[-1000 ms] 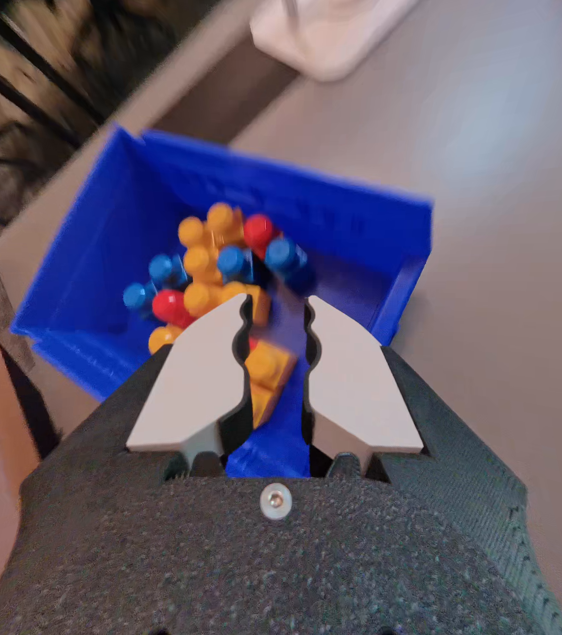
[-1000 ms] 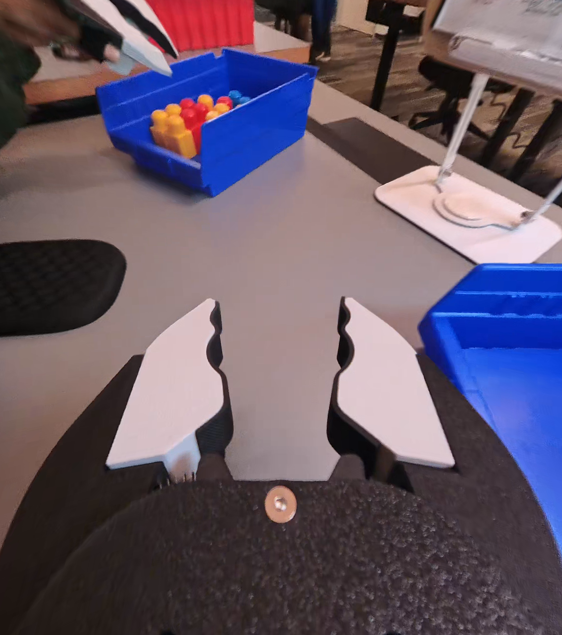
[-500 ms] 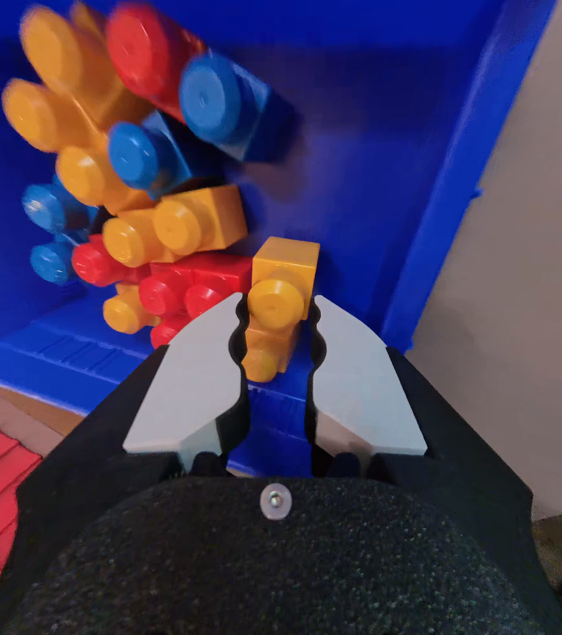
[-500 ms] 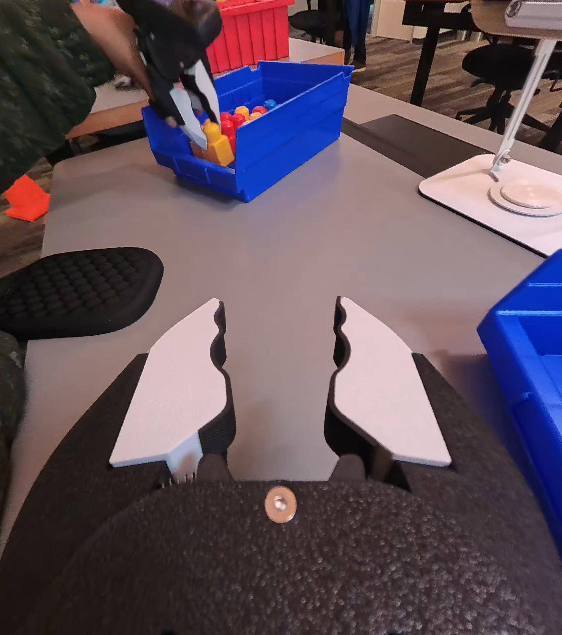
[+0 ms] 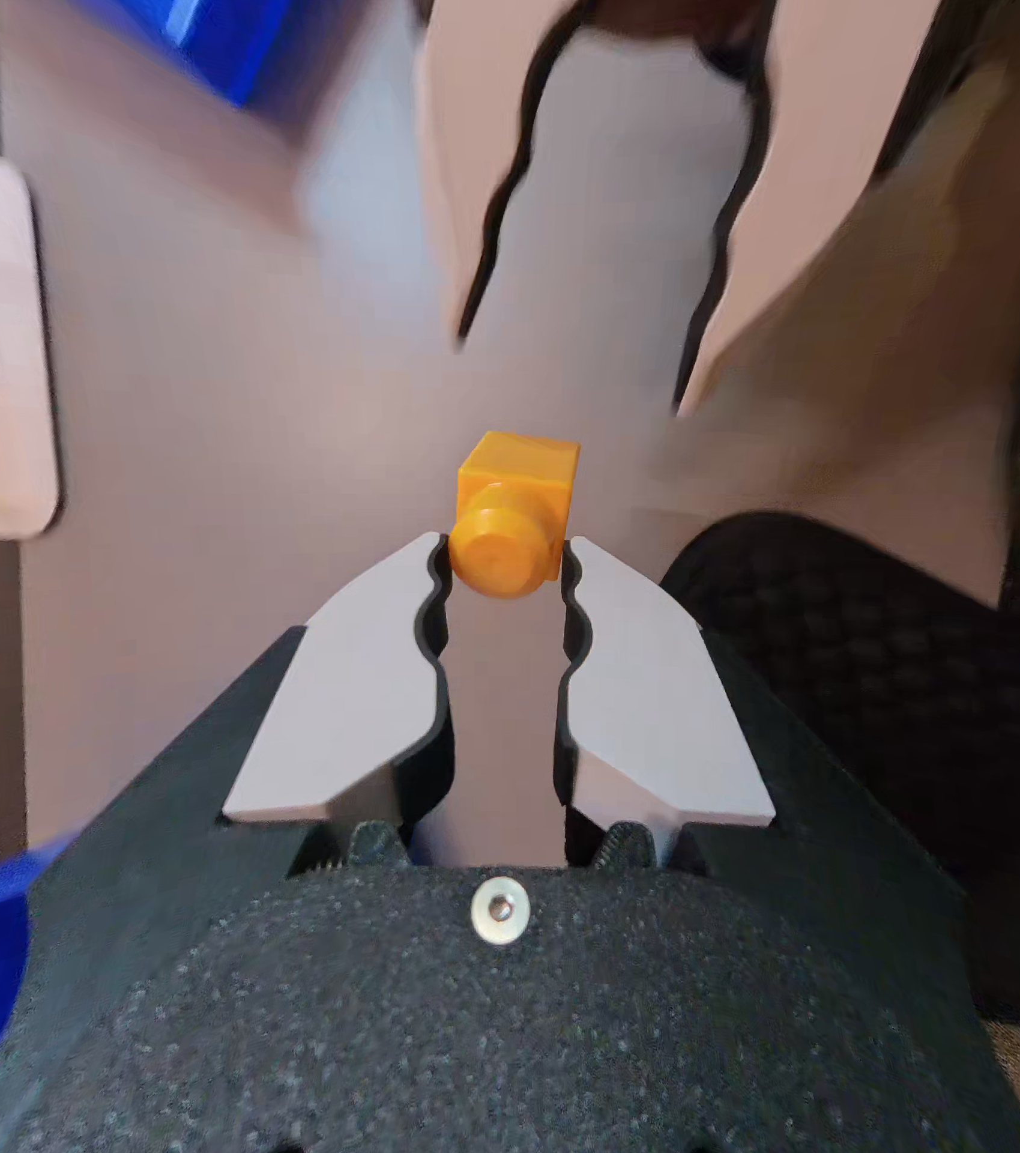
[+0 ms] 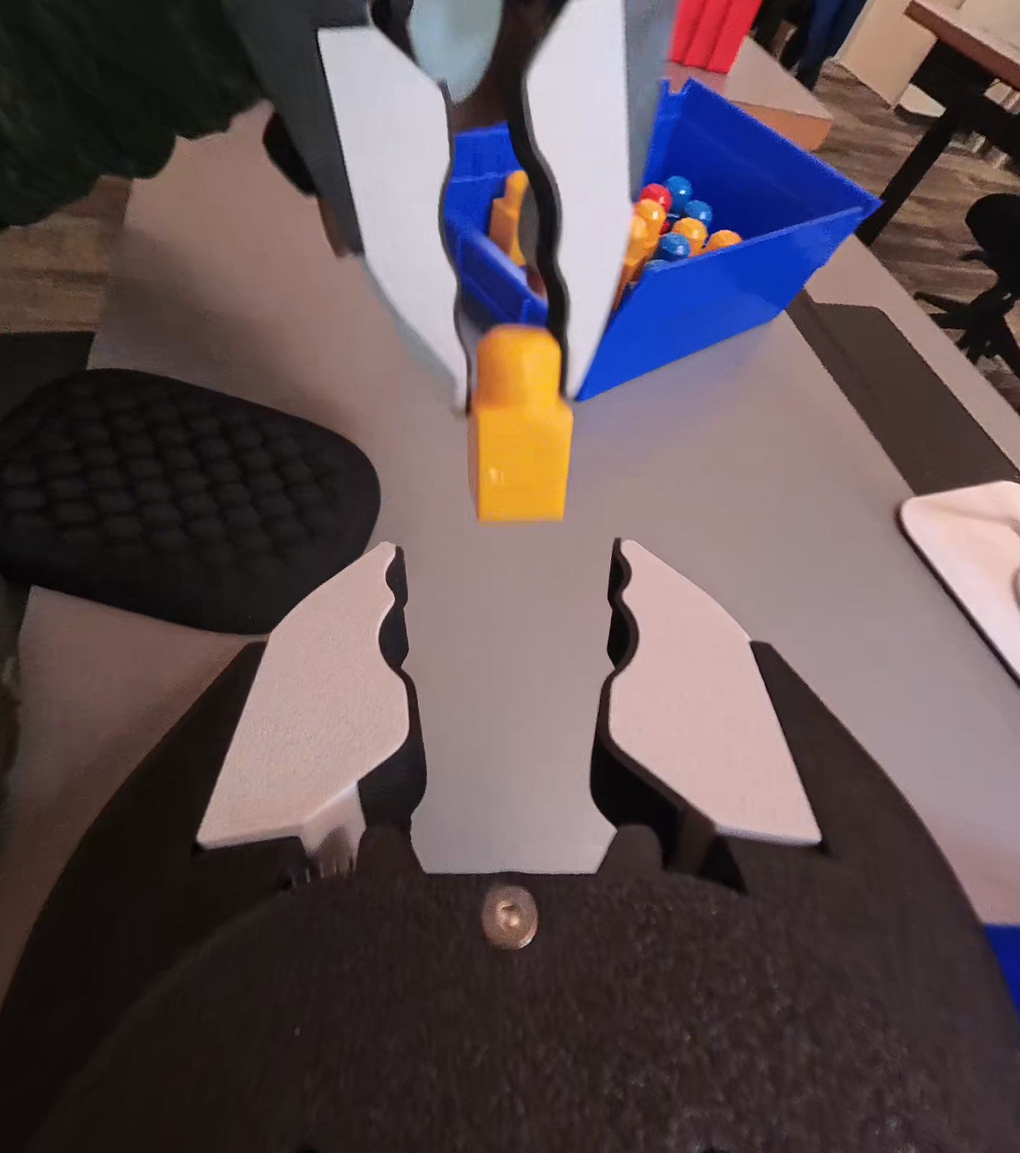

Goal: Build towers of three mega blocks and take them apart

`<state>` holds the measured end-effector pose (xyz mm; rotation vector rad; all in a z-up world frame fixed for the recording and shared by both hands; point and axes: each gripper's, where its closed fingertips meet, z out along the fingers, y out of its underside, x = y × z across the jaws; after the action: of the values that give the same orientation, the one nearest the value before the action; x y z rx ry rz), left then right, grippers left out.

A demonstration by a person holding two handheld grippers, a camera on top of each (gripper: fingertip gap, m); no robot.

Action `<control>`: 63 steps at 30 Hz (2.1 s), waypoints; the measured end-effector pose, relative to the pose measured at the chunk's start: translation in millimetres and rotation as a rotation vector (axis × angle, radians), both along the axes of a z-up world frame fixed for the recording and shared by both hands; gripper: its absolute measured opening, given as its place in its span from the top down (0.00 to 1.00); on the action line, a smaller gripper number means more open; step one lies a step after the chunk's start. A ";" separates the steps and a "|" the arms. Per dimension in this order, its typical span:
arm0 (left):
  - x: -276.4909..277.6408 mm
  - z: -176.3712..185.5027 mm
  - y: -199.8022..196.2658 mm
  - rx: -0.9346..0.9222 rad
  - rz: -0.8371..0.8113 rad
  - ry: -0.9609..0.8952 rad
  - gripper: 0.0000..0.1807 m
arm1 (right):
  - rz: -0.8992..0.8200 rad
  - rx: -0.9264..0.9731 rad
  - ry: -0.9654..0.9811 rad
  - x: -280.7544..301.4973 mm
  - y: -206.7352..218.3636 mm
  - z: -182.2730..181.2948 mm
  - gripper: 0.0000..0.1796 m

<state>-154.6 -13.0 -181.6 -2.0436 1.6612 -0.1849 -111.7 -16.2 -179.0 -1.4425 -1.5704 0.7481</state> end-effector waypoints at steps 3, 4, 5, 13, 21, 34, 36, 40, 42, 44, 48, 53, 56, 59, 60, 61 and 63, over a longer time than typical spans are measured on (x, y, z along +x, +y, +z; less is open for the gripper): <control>36.9 -4.8 -10.6 -0.028 -0.080 -0.064 0.81 | 0.008 -0.009 -0.012 -8.2 -4.9 -12.7 0.67; 42.9 -5.4 -13.6 -0.035 -0.104 -0.076 0.82 | 0.018 -0.002 -0.004 -7.2 -5.7 -15.1 0.78; 46.3 -3.3 -14.9 -0.028 -0.126 -0.099 0.82 | 0.036 -0.001 -0.003 -4.7 -7.4 -17.0 0.79; -75.1 73.0 63.3 0.119 0.292 -0.404 0.80 | -0.045 -0.084 0.092 39.2 28.9 -2.2 0.79; -209.2 -6.3 100.8 -0.074 0.679 -0.222 0.75 | -0.112 -0.158 0.163 64.2 48.4 2.3 0.79; -219.6 -59.9 129.7 0.052 0.961 -0.050 0.78 | -0.136 -0.166 0.184 67.3 50.9 0.1 0.79; -205.6 -26.3 124.1 0.118 0.896 -0.136 0.79 | -0.121 -0.166 0.174 65.9 49.0 -1.8 0.79; -137.1 50.9 94.9 0.221 0.575 -0.381 1.00 | -0.007 -0.239 0.109 55.4 26.8 -14.1 0.79; -90.4 79.2 70.1 0.196 0.387 -0.520 1.00 | 0.062 -0.274 0.074 49.1 10.7 -19.2 0.79; -66.2 76.2 59.5 0.197 0.313 -0.455 1.00 | 0.097 -0.301 0.057 42.6 0.3 -23.1 0.79; -52.9 47.5 71.1 0.163 0.324 -0.376 1.00 | 0.100 -0.311 -0.008 38.8 -2.7 -38.4 0.79; -42.1 21.4 75.0 0.101 0.307 -0.361 1.00 | 0.057 -0.319 0.034 48.0 11.5 -30.7 0.79; -36.4 14.8 76.1 0.085 0.298 -0.366 1.00 | 0.044 -0.325 0.049 50.6 15.6 -28.7 0.79; -30.7 12.2 76.5 0.075 0.290 -0.375 1.00 | 0.040 -0.324 0.052 50.4 16.2 -28.8 0.79; -28.9 11.5 76.4 0.072 0.287 -0.377 1.00 | 0.040 -0.324 0.050 50.2 16.1 -29.2 0.79; -27.1 11.0 76.4 0.070 0.285 -0.378 1.00 | 0.040 -0.324 0.049 50.0 16.0 -29.6 0.79; -23.5 10.0 76.4 0.065 0.278 -0.380 1.00 | 0.041 -0.325 0.048 49.8 15.8 -30.1 0.79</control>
<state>-178.1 63.4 -171.5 -2.0134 1.1311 -0.3899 -61.9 -0.4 -209.1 -1.6130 -1.4939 1.0934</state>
